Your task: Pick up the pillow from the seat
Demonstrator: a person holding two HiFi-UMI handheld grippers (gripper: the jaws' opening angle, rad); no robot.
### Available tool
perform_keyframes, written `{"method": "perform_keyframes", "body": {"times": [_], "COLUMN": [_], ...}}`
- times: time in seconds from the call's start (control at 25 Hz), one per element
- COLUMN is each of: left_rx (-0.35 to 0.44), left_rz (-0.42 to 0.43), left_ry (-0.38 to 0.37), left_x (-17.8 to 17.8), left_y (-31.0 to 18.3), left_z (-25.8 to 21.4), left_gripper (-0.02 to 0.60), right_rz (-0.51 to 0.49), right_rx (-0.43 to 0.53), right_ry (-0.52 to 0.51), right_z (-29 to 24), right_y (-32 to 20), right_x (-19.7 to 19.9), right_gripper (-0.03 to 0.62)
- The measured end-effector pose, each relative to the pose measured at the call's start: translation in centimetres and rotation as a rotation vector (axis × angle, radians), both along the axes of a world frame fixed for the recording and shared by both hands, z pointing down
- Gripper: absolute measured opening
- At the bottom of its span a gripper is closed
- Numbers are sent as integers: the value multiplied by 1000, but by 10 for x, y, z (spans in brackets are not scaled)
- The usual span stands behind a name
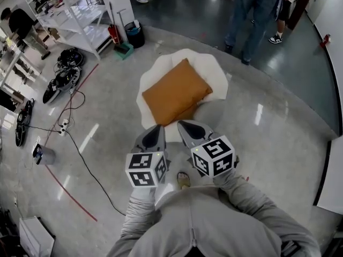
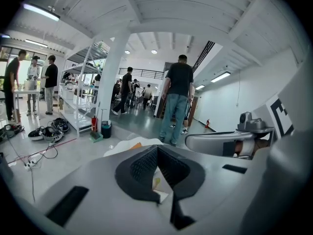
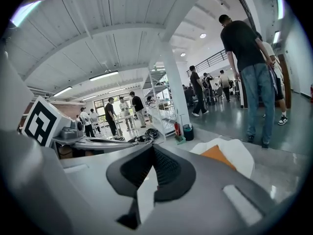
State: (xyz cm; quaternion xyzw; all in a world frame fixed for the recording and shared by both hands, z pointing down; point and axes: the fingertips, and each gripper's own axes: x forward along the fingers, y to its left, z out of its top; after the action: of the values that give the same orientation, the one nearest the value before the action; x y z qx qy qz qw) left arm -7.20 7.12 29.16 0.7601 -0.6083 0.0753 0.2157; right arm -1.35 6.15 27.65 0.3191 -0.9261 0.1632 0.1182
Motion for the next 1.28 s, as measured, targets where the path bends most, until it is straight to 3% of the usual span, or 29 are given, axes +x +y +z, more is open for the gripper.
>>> {"method": "perform_keyframes", "body": {"times": [0.8, 1.28], "left_rx": [-7, -38], "left_rz": [32, 143], "left_ry": [-16, -15], "left_x": [-20, -85], "left_y": [-88, -201], "left_z": [12, 12], "left_gripper": [2, 2], "right_rz": [27, 171], "right_rx": [-24, -53], "right_ry": [-3, 1], "right_z": [16, 19], "right_y": [-85, -192], "right_x": [-22, -78], "right_gripper": [-2, -2]}}
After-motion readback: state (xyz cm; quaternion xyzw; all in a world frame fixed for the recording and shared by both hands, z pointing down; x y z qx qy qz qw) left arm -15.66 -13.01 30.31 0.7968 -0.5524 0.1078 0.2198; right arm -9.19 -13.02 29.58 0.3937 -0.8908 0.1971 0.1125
